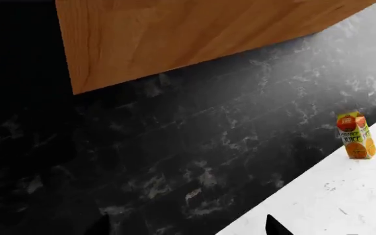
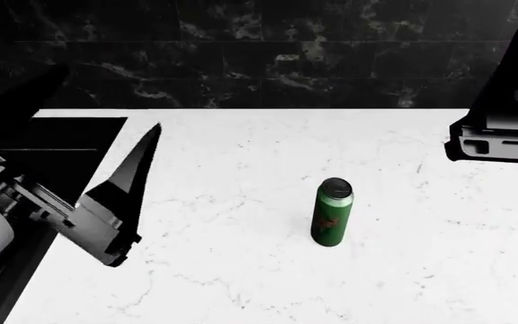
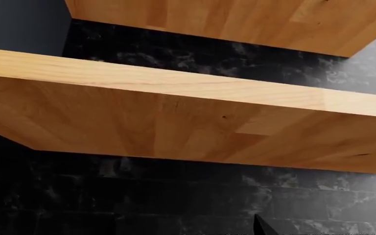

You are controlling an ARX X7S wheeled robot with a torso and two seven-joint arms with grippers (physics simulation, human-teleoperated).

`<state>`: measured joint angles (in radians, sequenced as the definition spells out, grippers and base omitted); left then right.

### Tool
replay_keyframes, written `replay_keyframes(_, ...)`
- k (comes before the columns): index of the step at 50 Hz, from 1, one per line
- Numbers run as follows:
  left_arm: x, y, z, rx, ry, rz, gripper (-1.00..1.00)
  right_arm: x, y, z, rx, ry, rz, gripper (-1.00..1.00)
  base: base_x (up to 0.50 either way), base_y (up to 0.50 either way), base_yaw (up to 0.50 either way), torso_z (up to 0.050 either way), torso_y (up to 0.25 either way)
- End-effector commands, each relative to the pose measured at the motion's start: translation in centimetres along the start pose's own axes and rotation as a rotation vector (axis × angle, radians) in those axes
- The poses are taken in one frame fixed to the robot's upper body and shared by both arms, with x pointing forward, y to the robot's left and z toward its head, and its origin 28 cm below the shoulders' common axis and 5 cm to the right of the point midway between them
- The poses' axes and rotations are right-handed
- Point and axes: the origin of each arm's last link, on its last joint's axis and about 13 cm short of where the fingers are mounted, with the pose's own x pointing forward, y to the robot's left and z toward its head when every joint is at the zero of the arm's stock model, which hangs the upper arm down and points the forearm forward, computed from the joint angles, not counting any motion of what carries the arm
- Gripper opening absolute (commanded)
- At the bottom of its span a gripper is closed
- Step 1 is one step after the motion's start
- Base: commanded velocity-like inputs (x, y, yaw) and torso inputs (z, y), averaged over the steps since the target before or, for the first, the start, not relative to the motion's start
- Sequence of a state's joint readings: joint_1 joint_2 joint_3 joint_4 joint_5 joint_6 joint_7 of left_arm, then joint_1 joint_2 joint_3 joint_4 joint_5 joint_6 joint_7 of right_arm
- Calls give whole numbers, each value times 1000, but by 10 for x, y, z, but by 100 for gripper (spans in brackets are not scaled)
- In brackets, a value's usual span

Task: Pick the cans from the counter and place them in their designated side in the cabinet.

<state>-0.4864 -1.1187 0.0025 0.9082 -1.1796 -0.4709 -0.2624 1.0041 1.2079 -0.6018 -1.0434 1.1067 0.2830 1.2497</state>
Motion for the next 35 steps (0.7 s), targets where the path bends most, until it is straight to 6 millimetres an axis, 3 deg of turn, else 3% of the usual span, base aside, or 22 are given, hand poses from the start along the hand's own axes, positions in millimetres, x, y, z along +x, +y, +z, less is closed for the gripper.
replay_keyframes(1, -4, 10, -3, 49, 216, -369, 100, -2, -1, -1, 3, 5, -4, 100, 0, 0, 0, 0, 0)
replay_keyframes(18, -4, 16, -6, 152, 430, -630, 100, -3, -2, -2, 2, 6, -11, 100, 0, 0, 0, 0, 0)
replay_keyframes(35, -7, -13, -13, 110, 444, -844, 100, -2, -3, 1, 2, 4, -10, 100, 0, 0, 0, 0, 0)
